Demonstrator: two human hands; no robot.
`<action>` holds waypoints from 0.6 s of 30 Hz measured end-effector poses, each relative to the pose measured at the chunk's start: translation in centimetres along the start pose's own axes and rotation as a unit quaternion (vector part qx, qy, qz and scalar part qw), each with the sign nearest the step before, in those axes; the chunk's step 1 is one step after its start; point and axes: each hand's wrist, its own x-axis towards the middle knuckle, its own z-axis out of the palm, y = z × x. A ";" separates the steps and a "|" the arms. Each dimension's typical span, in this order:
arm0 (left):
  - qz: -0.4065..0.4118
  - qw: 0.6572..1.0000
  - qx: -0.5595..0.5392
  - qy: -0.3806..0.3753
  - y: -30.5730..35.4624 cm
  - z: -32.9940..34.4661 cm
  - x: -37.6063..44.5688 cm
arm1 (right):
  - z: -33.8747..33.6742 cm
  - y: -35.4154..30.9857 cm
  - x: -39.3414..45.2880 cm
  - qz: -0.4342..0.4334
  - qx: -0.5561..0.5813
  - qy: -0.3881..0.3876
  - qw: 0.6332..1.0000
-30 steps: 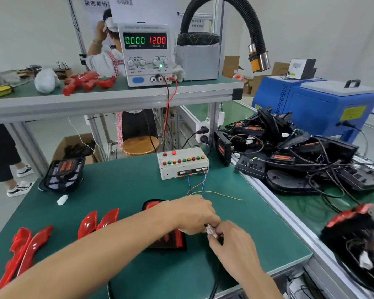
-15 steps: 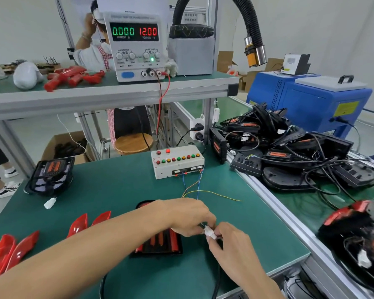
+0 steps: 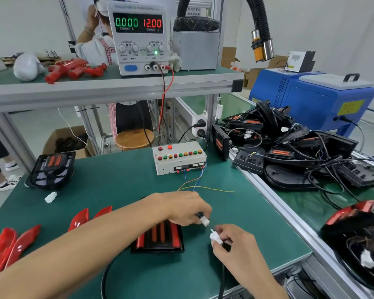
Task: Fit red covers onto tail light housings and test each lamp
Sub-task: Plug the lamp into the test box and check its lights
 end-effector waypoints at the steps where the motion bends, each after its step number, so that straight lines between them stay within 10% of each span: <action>1: 0.000 1.000 0.010 0.004 -0.2 -0.1 -0.1 | 0.2 0.1 -0.1 -0.002 0.005 0.006 1.000; 6: -0.025 0.995 -0.051 0.085 0.1 -0.2 -1.4 | 0.7 -0.4 -0.6 -0.036 0.002 0.026 0.999; 12: -0.267 0.913 -0.074 0.301 -0.3 0.0 -9.2 | -0.4 -2.0 -0.3 -0.076 -0.114 0.030 0.990; 18: -0.452 0.844 -0.182 0.226 1.0 3.6 -14.4 | -1.4 -4.5 2.7 -0.085 -0.176 -0.068 0.978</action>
